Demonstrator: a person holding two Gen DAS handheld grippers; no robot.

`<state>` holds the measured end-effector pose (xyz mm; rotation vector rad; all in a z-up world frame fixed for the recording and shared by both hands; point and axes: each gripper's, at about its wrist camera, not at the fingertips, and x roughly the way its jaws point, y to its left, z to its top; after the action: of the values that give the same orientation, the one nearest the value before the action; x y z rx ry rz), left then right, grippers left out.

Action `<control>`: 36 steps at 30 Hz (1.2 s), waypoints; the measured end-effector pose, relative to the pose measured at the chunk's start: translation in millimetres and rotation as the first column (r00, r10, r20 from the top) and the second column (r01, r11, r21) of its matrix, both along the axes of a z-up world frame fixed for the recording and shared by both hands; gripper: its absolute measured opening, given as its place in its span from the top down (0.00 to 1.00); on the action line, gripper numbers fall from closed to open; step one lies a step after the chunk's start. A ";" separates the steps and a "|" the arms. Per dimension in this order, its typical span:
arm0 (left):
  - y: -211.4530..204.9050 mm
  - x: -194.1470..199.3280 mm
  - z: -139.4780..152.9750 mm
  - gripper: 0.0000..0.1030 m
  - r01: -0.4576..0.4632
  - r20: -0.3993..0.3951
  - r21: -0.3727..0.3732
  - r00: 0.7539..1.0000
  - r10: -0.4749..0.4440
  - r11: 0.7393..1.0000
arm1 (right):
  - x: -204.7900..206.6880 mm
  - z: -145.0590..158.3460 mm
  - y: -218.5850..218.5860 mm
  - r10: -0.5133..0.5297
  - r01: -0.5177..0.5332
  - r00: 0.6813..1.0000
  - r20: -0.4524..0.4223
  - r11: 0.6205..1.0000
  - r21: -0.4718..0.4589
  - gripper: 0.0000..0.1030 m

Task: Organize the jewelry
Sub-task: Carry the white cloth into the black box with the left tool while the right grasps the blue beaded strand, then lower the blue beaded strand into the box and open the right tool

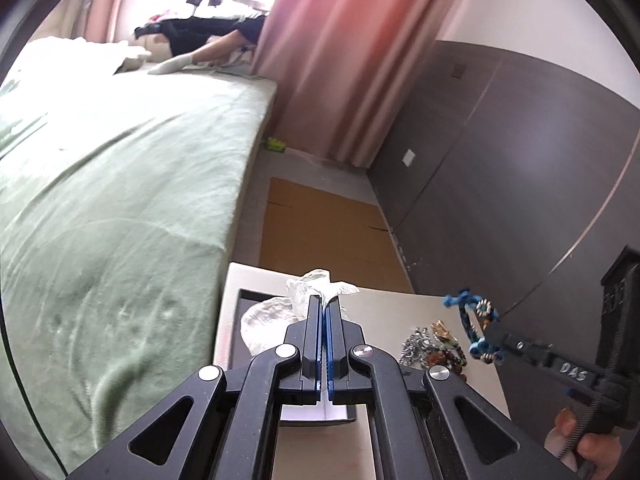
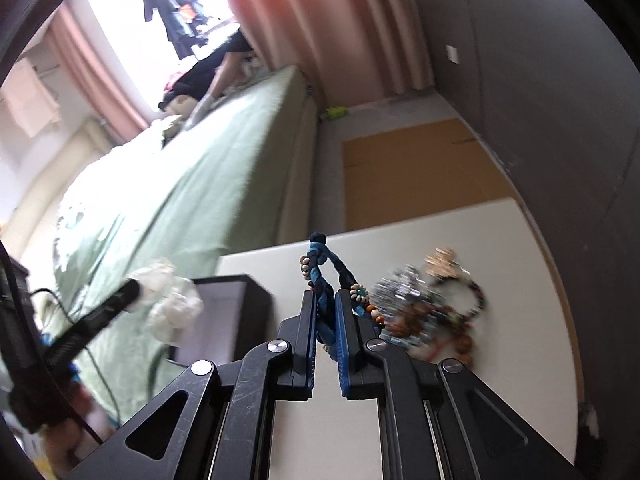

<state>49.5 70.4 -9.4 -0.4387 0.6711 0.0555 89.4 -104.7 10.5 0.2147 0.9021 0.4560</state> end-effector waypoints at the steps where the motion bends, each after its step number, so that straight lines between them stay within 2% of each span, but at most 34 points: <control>1: 2.5 0.4 -1.2 1.00 -0.005 -0.004 -0.007 1.000 0.005 1.000 | 1.0 3.8 6.5 0.017 -0.017 1.000 0.005 1.000 0.005 0.91; 8: 12.1 7.7 -13.7 1.00 -0.029 -0.047 -0.058 0.999 0.026 0.998 | -0.7 25.3 45.8 0.113 -0.116 0.991 0.070 0.993 0.037 0.91; 11: 9.8 9.9 -18.6 1.00 -0.029 -0.072 -0.056 0.997 0.025 0.998 | -1.5 14.4 49.9 0.156 -0.160 0.987 0.041 0.980 0.114 0.91; 13: 9.5 12.7 -21.6 1.00 -0.029 -0.079 -0.073 0.997 0.024 0.997 | -0.8 7.1 52.5 0.162 -0.163 0.987 0.021 0.979 0.125 0.91; 16: 12.3 19.6 -28.2 0.94 -0.013 -0.099 -0.151 0.995 -0.002 0.988 | 1.7 0.9 51.9 0.165 -0.167 0.986 0.023 0.976 0.142 0.91; 17: 13.8 21.6 -31.6 0.86 -0.015 -0.117 -0.171 0.993 -0.006 0.985 | 2.3 -1.0 51.2 0.164 -0.165 0.986 0.016 0.975 0.149 0.91; 18: 14.9 21.6 -33.2 0.73 -0.021 -0.127 -0.185 0.992 -0.003 0.982 | 3.1 -4.1 50.3 0.163 -0.162 0.987 0.007 0.974 0.159 0.91; 19: 16.5 20.7 -34.7 0.66 -0.029 -0.127 -0.195 0.992 0.004 0.980 | 3.4 -6.5 49.5 0.162 -0.160 0.987 0.001 0.973 0.164 0.91; 20: 18.5 18.7 -34.9 0.51 -0.040 -0.120 -0.201 0.993 0.016 0.979 | 3.4 -8.1 48.5 0.162 -0.159 0.987 -0.003 0.973 0.167 0.91; 21: 20.4 17.2 -34.0 0.43 -0.047 -0.112 -0.203 0.993 0.024 0.978 | 3.1 -9.4 48.0 0.162 -0.158 0.987 -0.008 0.972 0.173 0.91; 25: 27.9 8.5 -24.8 0.42 -0.071 -0.077 -0.182 0.995 0.058 0.981 | 8.3 -9.2 49.9 0.172 -0.166 0.985 -0.015 0.965 0.203 0.91; 31: 53.3 1.3 -25.2 0.42 -0.155 -0.090 -0.189 0.986 0.140 0.970 | 8.7 -14.1 64.0 0.220 -0.204 0.975 -0.036 0.946 0.252 0.90; 36: 69.0 -5.5 -22.3 0.42 -0.208 -0.086 -0.193 0.977 0.195 0.959 | 9.2 -23.5 91.9 0.293 -0.264 0.954 -0.065 0.922 0.282 0.88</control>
<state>43.9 139.4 -31.6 -0.7021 0.6983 0.1976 98.6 -12.8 -13.1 0.3656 0.9782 0.8427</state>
